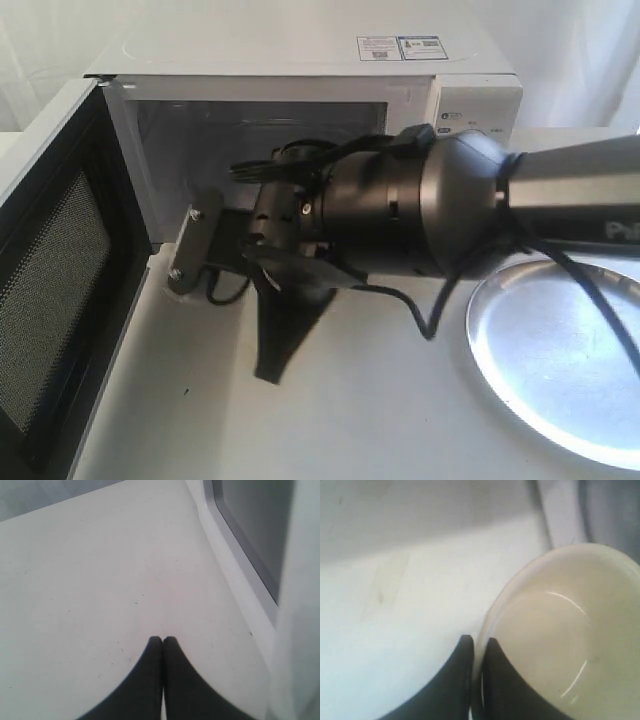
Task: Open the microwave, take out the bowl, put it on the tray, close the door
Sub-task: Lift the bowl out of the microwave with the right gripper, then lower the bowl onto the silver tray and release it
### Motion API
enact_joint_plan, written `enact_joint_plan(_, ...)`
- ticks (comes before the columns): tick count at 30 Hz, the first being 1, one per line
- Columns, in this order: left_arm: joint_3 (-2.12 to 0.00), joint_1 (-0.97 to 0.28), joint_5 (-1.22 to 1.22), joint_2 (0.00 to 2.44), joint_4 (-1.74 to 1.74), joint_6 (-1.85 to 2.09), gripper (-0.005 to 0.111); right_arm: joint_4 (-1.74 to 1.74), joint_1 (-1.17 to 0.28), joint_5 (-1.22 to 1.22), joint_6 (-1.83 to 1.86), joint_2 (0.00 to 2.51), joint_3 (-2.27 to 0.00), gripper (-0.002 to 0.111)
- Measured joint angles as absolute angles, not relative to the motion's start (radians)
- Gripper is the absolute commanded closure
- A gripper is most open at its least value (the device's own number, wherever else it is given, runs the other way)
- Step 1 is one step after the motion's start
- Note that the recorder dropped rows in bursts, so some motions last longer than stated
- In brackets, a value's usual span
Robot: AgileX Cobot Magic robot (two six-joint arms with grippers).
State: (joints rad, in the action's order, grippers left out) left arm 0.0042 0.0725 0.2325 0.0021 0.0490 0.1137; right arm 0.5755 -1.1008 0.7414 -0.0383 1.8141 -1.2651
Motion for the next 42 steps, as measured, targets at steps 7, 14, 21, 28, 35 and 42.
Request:
enact_joint_plan(7,0.004,0.072,0.232,0.002,0.049,0.114,0.107,0.666,-1.115,1.099,-0.204,1.746,-1.089,0.108)
enact_joint_plan(14,0.004,0.072,0.232,0.002,0.049,0.114,0.107,0.816,-1.007,1.066,-0.359,1.744,-0.910,0.108)
enact_joint_plan(21,0.004,0.072,0.232,0.002,0.049,0.114,0.107,0.921,-0.960,0.981,-0.546,1.744,-0.865,0.083)
enact_joint_plan(28,0.004,0.072,0.232,0.002,0.049,0.114,0.107,0.993,-0.960,0.960,-0.587,1.744,-0.865,0.062)
enact_joint_plan(35,0.004,0.072,0.232,0.002,0.049,0.114,0.107,1.052,-0.985,0.904,-0.660,1.717,-0.933,0.081)
enact_joint_plan(42,0.004,0.072,0.232,0.002,0.049,0.114,0.107,1.103,-1.122,0.465,-0.673,1.646,-1.090,0.108)
